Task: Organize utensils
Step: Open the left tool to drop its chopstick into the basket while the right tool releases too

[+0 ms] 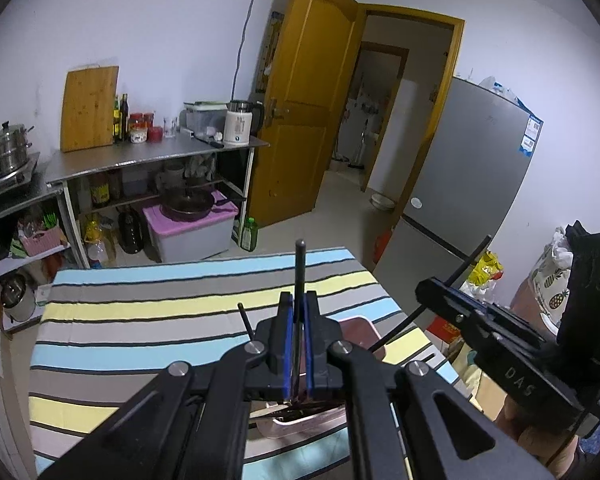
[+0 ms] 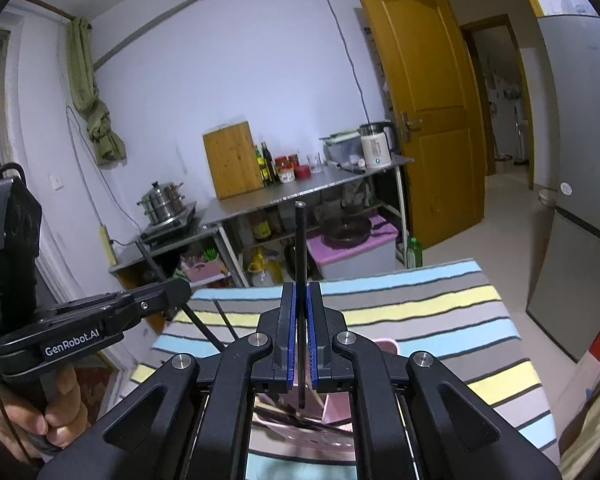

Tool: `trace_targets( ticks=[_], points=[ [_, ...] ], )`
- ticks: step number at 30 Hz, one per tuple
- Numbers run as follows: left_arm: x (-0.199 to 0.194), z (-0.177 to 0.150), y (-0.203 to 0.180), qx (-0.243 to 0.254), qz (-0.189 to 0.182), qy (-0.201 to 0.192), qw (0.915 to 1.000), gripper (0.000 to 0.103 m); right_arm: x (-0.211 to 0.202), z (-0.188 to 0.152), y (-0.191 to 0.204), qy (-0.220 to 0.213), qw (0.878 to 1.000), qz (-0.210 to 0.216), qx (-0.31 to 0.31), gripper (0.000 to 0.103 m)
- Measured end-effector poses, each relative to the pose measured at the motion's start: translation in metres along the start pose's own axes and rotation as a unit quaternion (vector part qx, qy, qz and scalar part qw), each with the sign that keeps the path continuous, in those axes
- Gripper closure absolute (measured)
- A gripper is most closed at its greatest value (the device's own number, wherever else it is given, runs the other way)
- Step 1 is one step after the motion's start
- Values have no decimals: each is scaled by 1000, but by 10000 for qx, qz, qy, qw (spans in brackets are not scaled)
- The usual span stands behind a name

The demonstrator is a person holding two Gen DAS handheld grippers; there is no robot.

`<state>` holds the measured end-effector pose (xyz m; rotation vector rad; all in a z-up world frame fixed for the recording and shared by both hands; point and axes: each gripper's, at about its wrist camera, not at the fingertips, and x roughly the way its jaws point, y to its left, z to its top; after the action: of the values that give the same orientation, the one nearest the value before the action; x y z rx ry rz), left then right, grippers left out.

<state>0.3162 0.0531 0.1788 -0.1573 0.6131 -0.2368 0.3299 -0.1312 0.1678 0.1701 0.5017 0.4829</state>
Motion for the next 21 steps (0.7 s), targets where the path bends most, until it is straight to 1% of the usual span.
trace_targets(
  ticks=[8,13,18,21],
  points=[
    [26,-18,3,-25,-31,289,9996,98,25,-21,-6,330,9994,-70,-1,98],
    [35,-29,4,-26,-35,445,9990,98,36,-34,-7,552,9984,-97,-52,98],
    [40,-34,5,-82,-6,564,9984,98,38,-38,-9,670,9977,-88,-61,98],
    [37,-34,6,-123,-1,570,9983,96,37,-36,-9,729,9973,-65,-65,98]
  ],
)
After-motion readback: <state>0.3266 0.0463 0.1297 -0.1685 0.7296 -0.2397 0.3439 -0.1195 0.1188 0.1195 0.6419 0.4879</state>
